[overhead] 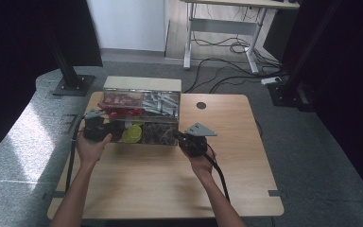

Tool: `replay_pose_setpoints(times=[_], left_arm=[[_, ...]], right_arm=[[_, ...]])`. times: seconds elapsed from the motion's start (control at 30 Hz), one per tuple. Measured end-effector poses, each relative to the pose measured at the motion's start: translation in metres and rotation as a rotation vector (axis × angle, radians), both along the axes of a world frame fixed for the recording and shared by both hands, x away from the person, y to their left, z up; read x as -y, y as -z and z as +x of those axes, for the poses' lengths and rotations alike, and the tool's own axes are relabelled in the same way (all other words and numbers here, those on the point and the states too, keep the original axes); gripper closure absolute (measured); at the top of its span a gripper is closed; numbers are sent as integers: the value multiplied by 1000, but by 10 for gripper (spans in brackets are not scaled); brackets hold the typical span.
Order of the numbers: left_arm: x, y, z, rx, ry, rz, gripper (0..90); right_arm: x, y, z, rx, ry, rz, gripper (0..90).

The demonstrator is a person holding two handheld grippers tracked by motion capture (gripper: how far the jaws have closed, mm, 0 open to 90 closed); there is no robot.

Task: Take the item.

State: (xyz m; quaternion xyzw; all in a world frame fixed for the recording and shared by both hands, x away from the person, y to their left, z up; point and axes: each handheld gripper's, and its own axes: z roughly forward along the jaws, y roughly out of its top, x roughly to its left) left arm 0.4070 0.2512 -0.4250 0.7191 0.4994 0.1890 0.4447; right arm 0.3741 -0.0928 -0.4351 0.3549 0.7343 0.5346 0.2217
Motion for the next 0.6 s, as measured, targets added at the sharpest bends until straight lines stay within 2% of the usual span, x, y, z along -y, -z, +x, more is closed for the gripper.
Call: replay_pose_setpoints(times=[0.6], left_arm=[[1,0,0,-1,2,0,900]], right_arm=[[24,-1,-1,2,46,7,887]])
